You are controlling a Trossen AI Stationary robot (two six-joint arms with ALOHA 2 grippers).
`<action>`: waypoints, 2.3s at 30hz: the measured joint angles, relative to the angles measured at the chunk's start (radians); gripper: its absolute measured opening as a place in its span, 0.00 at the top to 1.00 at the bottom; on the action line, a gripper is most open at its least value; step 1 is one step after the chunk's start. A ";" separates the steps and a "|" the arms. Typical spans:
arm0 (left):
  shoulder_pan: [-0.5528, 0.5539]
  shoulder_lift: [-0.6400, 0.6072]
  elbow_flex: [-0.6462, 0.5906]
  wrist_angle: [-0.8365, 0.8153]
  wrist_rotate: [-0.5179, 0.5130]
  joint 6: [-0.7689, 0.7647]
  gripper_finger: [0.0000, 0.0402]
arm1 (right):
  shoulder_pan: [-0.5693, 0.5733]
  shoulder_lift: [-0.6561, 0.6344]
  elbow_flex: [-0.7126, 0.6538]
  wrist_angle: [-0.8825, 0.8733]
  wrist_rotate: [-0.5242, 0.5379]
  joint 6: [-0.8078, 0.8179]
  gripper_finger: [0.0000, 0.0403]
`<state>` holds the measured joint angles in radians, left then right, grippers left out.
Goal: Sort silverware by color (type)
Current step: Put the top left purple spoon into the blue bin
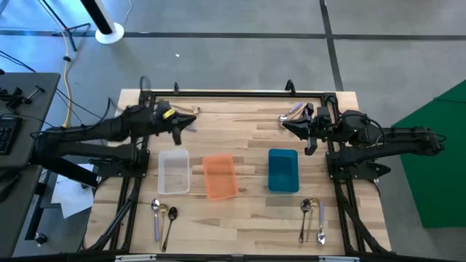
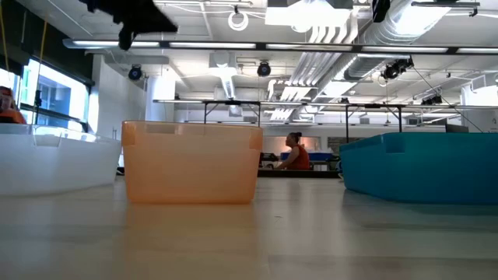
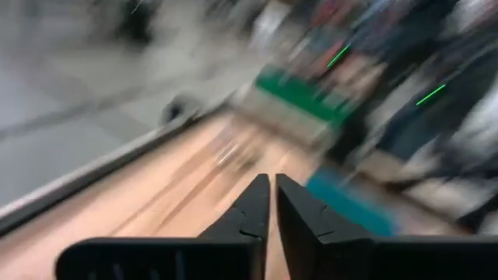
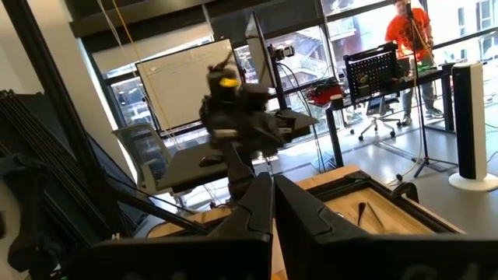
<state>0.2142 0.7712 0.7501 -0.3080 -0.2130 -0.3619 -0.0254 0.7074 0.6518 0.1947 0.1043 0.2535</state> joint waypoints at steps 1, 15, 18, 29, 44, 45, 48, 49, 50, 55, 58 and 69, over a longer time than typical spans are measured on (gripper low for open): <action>0.039 0.028 0.044 -0.115 0.014 0.000 0.91 | 0.000 0.000 0.000 0.000 0.000 0.000 1.00; 0.492 0.518 0.158 -0.633 0.208 0.141 0.43 | 0.000 0.018 0.000 0.001 0.000 0.000 1.00; 0.509 0.613 0.181 -0.629 0.210 0.187 0.41 | 0.000 0.035 0.000 -0.002 0.000 0.010 1.00; 0.520 0.844 0.209 -0.600 0.164 0.370 0.43 | 0.000 0.068 0.000 0.000 0.000 0.008 1.00; 0.520 0.948 0.213 -0.543 0.151 0.513 0.43 | 0.000 0.068 0.000 -0.001 0.001 0.011 1.00; 0.520 0.953 0.214 -0.536 0.148 0.513 0.43 | 0.000 0.068 0.000 -0.001 0.001 0.011 1.00; 0.521 0.965 0.211 -0.490 0.160 0.516 0.43 | 0.000 0.068 0.000 -0.001 0.000 0.011 1.00; 0.521 0.961 0.209 -0.487 0.153 0.518 0.43 | 0.000 0.068 0.000 -0.001 0.001 0.011 1.00; 0.521 0.960 0.210 -0.485 0.153 0.524 0.43 | 0.000 0.068 0.000 -0.001 0.001 0.011 1.00; 0.522 0.962 0.210 -0.483 0.145 0.552 0.43 | 0.000 0.068 0.000 -0.001 0.001 0.011 1.00; 0.522 0.962 0.210 -0.483 0.145 0.556 0.43 | 0.000 0.068 0.000 -0.001 0.001 0.012 1.00; 0.532 0.987 0.214 -0.542 0.159 0.557 0.56 | 0.000 0.068 0.000 -0.001 0.001 0.011 1.00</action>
<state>0.7460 1.7579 0.9641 -0.8496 -0.0538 0.1951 -0.0257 0.7753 0.6518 0.1936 0.1051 0.2649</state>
